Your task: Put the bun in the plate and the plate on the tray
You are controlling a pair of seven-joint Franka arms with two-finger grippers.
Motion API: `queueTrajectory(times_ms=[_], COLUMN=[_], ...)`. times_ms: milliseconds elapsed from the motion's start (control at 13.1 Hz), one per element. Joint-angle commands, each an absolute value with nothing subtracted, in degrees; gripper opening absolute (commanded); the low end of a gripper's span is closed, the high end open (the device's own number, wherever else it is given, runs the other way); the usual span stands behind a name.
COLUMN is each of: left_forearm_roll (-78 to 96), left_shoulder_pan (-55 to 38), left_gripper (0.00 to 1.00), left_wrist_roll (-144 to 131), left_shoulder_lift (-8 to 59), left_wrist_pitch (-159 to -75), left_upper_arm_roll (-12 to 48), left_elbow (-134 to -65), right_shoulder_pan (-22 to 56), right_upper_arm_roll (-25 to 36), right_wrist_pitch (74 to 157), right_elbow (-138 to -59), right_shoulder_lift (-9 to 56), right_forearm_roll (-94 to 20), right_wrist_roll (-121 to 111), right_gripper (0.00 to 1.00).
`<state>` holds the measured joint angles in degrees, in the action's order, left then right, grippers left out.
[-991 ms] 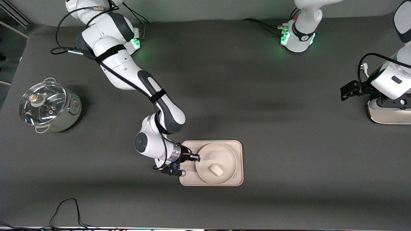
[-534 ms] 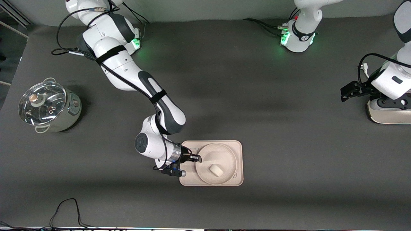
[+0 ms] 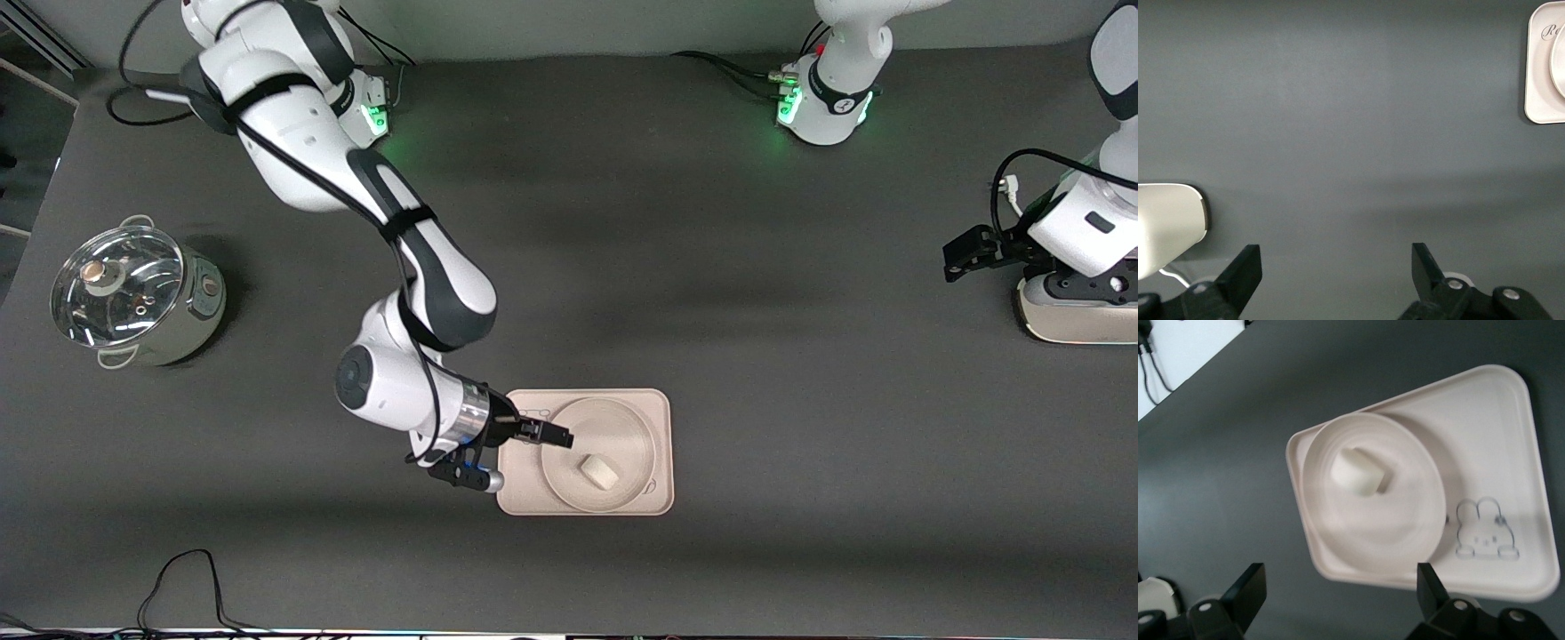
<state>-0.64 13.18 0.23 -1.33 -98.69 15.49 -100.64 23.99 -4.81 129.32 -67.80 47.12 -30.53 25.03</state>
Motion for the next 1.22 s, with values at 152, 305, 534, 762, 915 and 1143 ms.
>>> queueTrajectory(times_ms=[152,305,534,762,915,1143], left_forearm_roll=[-0.97,-0.97,-0.97,-0.97,-1.14,-2.81], left_shoulder_pan=[13.01,13.18,13.18,13.27,13.27,12.83], left_gripper=[1.0,1.0,1.0,1.0,1.0,1.0], left_wrist_roll=[-2.99,-3.78,-3.78,-3.69,-3.43,-3.16], left_shoulder_lift=[-1.93,-2.02,-2.02,-2.46,-2.55,-2.37], left_wrist_pitch=[-99.23,-98.97,-99.22,-99.32,-99.05,-99.22], left_upper_arm_roll=[15.47,15.47,15.38,15.29,15.21,15.38], left_elbow=[-101.6,-101.43,-101.25,-101.08,-100.9,-99.67], right_shoulder_pan=[17.77,14.6,10.65,9.49,9.4,9.49], right_upper_arm_roll=[-4.39,-4.48,-4.31,-0.2,4.19,7.9], right_wrist_pitch=[112.91,102.62,94.76,88.79,88.24,88.24], right_elbow=[-84.37,-84.64,-87.88,-87.89,-87.63,-87.8], right_shoulder_lift=[24.2,17.96,9.34,6.24,5.89,4.75], right_forearm_roll=[-18.93,-11.2,-5.74,-1.41,-1.41,-1.32], right_wrist_roll=[26.28,24.53,14.53,5.84,0.9,-1.41], right_gripper=[1.0,1.0,1.0,1.0,1.0,1.0])
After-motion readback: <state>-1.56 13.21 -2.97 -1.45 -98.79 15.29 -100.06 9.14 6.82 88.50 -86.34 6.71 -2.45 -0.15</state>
